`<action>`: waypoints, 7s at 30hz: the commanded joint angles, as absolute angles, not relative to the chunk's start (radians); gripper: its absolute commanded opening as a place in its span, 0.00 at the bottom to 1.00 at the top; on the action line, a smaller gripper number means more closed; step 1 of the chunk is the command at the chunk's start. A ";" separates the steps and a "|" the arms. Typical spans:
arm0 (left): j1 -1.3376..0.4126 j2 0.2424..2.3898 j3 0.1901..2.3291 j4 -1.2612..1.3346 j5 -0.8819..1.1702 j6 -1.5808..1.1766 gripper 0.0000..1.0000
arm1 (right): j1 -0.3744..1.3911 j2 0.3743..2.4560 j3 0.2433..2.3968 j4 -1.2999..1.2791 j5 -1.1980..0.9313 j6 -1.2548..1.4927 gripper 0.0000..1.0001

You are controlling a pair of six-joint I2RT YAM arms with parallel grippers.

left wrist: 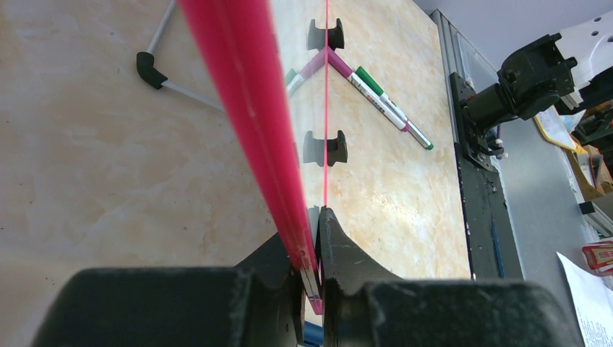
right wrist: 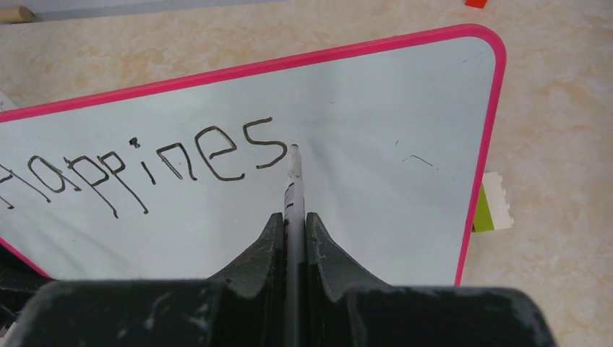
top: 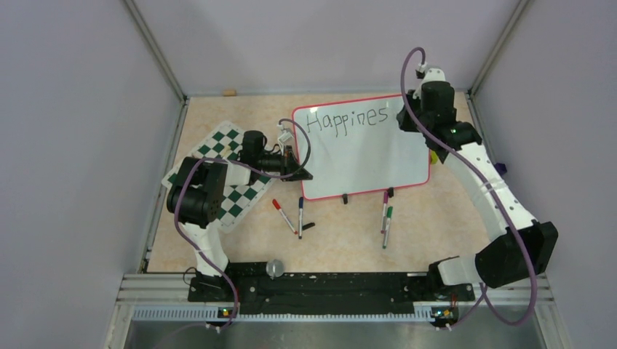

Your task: Write a sentence on the whiteboard

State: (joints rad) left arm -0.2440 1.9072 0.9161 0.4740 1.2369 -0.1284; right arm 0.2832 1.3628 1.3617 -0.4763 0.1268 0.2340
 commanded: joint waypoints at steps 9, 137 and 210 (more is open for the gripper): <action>-0.265 1.926 0.878 0.432 1.244 -0.029 0.00 | 0.239 1.401 1.424 -0.392 0.119 0.268 0.00; -0.265 1.945 0.898 0.395 1.237 -0.017 0.00 | 0.527 1.173 1.165 -0.332 0.160 0.262 0.00; -0.261 1.977 0.957 0.267 1.248 0.014 0.00 | 0.668 1.407 1.292 -0.428 0.415 0.229 0.00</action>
State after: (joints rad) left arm -0.2424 1.9343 0.9894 0.3393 1.2617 -0.0467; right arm 0.6781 1.4693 1.2957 -0.4358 0.4400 0.2249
